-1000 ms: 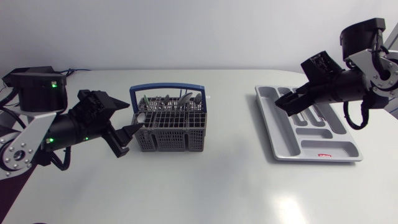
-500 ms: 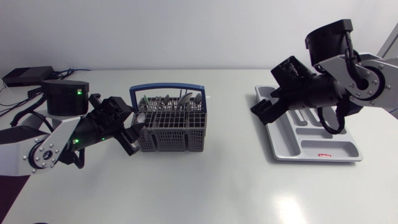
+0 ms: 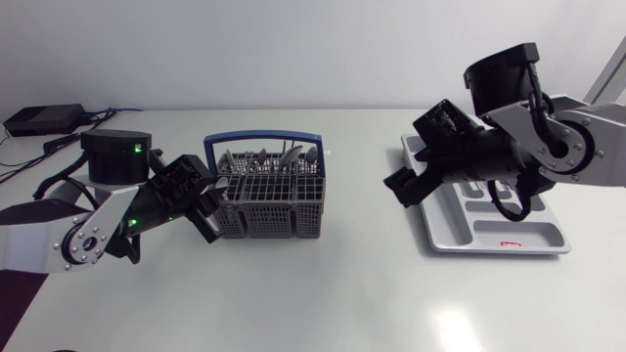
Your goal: Unload the cutlery basket into the drawer organizer.
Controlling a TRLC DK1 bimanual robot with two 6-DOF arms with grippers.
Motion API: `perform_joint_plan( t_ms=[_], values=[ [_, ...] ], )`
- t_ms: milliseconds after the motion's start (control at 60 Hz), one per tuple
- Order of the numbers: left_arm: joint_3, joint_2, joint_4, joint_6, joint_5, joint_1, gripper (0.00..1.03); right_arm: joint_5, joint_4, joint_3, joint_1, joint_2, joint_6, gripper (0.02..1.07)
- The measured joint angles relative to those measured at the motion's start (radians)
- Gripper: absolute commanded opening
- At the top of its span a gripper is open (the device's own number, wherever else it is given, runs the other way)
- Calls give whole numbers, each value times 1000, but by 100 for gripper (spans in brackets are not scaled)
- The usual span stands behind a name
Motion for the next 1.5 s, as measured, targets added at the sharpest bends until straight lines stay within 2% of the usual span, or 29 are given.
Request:
perform_joint_plan(
  t_ms=[150, 517, 1500],
  values=[
    [0, 5, 0, 0, 0, -8, 14, 14, 10, -2, 6, -6, 10, 102],
    [0, 6, 7, 0, -19, -11, 3, 19, 11, -14, 6, -23, 14, 102],
    [0, -64, 5, -23, -34, -13, 3, 19, 37, -52, 6, -26, 14, 102]
  ],
)
